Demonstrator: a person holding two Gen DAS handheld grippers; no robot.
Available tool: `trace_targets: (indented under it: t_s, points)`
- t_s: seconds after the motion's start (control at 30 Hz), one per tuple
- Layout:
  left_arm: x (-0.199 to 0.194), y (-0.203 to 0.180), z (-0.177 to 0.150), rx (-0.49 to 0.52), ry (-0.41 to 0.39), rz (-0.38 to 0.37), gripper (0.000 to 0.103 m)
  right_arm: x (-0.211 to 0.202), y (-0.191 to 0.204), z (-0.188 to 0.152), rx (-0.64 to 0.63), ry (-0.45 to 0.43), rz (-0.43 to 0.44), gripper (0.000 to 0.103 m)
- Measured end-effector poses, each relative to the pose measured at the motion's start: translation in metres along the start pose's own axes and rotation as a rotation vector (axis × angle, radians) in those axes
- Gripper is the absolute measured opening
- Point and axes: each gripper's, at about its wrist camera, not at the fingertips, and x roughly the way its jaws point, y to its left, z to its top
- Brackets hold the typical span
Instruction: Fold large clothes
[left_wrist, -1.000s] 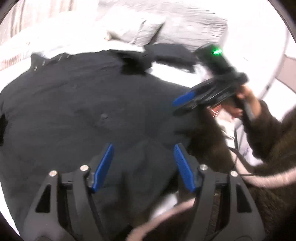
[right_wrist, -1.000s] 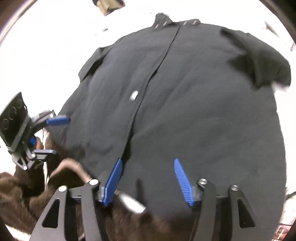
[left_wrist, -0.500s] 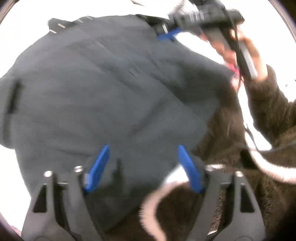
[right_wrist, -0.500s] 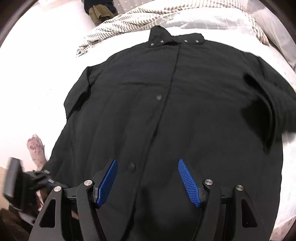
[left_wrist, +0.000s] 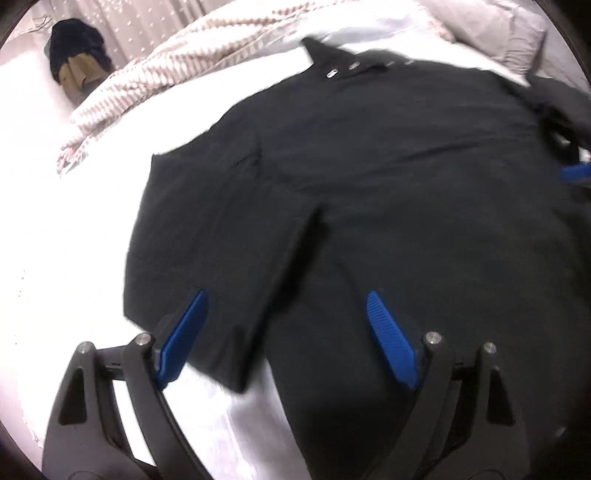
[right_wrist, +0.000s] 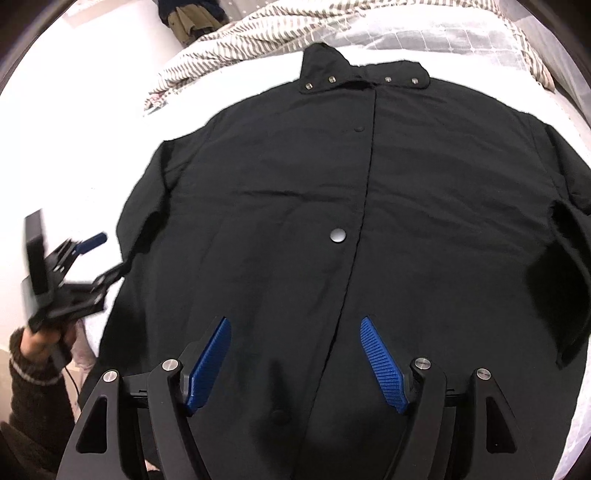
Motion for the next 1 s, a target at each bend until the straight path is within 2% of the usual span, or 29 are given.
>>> trace_targets:
  t_s: [0.03, 0.07, 0.1, 0.13, 0.17, 0.27, 0.37, 0.47, 0.53, 0.57, 0.63, 0.7, 0.77, 0.87, 1.0]
  points:
    - [0.016, 0.005, 0.001, -0.014, 0.011, 0.014, 0.083, 0.004, -0.002, 0.000, 0.004, 0.006, -0.006, 0.074]
    - [0.028, 0.011, 0.001, -0.033, 0.016, 0.034, 0.072, 0.009, -0.004, 0.000, 0.011, 0.015, -0.014, 0.074]
    - [0.034, 0.005, 0.003, -0.049, 0.018, 0.047, 0.053, 0.015, -0.007, 0.001, 0.017, 0.023, -0.022, 0.074]
    - [0.040, 0.015, 0.003, -0.086, 0.011, 0.076, 0.040, 0.019, -0.010, 0.000, 0.022, 0.029, -0.025, 0.074]
    - [0.036, 0.014, 0.003, -0.108, 0.000, 0.087, 0.014, 0.022, -0.012, 0.000, 0.026, 0.034, -0.027, 0.074]
    - [0.010, 0.048, 0.004, -0.192, -0.103, 0.142, 0.011, 0.035, -0.019, 0.001, 0.034, 0.052, -0.052, 0.074]
    - [-0.019, 0.093, 0.007, -0.260, -0.181, 0.218, 0.011, 0.040, -0.024, 0.003, 0.029, 0.045, -0.094, 0.074]
    - [-0.035, 0.160, 0.013, -0.356, -0.187, 0.349, 0.012, 0.042, -0.028, 0.005, 0.032, 0.034, -0.100, 0.074]
    - [-0.041, 0.214, 0.017, -0.453, -0.152, 0.465, 0.022, 0.044, -0.030, 0.005, 0.038, 0.031, -0.091, 0.074]
    - [-0.044, 0.230, 0.016, -0.488, -0.152, 0.499, 0.024, 0.044, -0.031, 0.004, 0.038, 0.029, -0.092, 0.074]
    - [-0.057, 0.262, 0.010, -0.580, -0.157, 0.554, 0.036, 0.044, -0.030, 0.003, 0.033, 0.025, -0.097, 0.074]
    - [-0.070, 0.272, 0.005, -0.638, -0.205, 0.508, 0.068, 0.043, -0.028, 0.003, 0.025, 0.023, -0.102, 0.074]
    - [-0.069, 0.262, 0.004, -0.647, -0.262, 0.421, 0.077, 0.043, -0.027, 0.004, 0.018, 0.023, -0.106, 0.074]
    - [-0.035, 0.226, 0.019, -0.565, -0.225, 0.280, 0.078, 0.048, -0.024, 0.005, 0.013, 0.023, -0.117, 0.074]
    - [0.032, 0.172, 0.052, -0.475, -0.165, 0.191, 0.078, 0.047, -0.019, 0.004, -0.011, -0.013, -0.117, 0.074]
